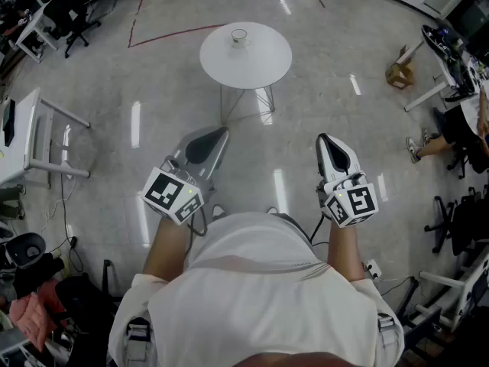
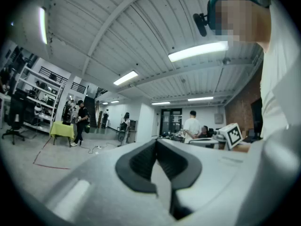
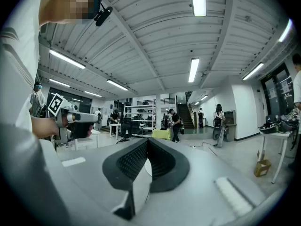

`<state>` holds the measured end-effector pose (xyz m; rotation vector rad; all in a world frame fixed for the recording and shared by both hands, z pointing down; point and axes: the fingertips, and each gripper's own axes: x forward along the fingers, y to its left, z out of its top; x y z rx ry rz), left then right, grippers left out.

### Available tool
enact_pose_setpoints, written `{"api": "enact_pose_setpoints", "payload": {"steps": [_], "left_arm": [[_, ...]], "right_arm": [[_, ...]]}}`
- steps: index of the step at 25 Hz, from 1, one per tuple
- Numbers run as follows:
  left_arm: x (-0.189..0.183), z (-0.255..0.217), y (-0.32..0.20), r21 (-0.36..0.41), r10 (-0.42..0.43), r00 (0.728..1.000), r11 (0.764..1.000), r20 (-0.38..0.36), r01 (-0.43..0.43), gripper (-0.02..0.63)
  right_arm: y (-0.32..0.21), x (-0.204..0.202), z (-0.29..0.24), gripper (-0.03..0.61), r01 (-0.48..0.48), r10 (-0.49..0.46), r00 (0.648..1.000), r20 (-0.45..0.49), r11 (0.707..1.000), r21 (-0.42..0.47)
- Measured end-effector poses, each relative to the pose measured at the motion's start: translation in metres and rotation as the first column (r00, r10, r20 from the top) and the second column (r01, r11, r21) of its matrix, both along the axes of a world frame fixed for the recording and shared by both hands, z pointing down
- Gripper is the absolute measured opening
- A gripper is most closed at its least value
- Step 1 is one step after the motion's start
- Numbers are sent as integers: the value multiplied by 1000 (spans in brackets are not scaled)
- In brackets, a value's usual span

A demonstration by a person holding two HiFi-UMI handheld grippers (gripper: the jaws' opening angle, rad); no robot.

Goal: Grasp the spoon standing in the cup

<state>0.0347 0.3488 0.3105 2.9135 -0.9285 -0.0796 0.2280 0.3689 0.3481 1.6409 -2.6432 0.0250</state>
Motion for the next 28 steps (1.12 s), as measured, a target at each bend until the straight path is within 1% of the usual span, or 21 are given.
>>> {"api": "enact_pose_setpoints", "payload": {"steps": [5, 11, 15, 19, 21, 24, 25, 28], "left_arm": [[-4, 3, -4, -13, -3, 1000, 1000, -9, 3, 2], [-2, 5, -6, -18, -10, 1000, 1000, -6, 10, 2], [-8, 6, -5, -19, -10, 1000, 1000, -2, 10, 2], [-7, 7, -3, -20, -17, 1000, 1000, -5, 17, 2], [-10, 9, -6, -28, -24, 1000, 999, -8, 24, 2], [-17, 13, -12, -48, -33, 999, 998, -12, 33, 2], [-18, 14, -13, -53, -34, 999, 998, -13, 33, 2], [-22, 17, -13, -54, -25, 1000, 998, -10, 24, 2]], "right_arm": [[-2, -7, 0, 5, 5, -5, 1000, -13, 1000, -11], [-4, 1, 4, 5, 0, -1, 1000, -11, 1000, -28], [-5, -9, 5, 5, 16, -16, 1000, -18, 1000, -22], [-6, -10, 9, 5, 24, -24, 999, -26, 999, -32], [-7, -10, 8, 5, 34, -34, 999, -2, 999, -23], [-10, -9, 3, 5, 38, -36, 994, 105, 999, -12], [-11, -9, 2, 5, 35, -34, 992, 118, 999, -9], [-12, -10, 5, 5, 21, -20, 994, 103, 1000, -13]]}}
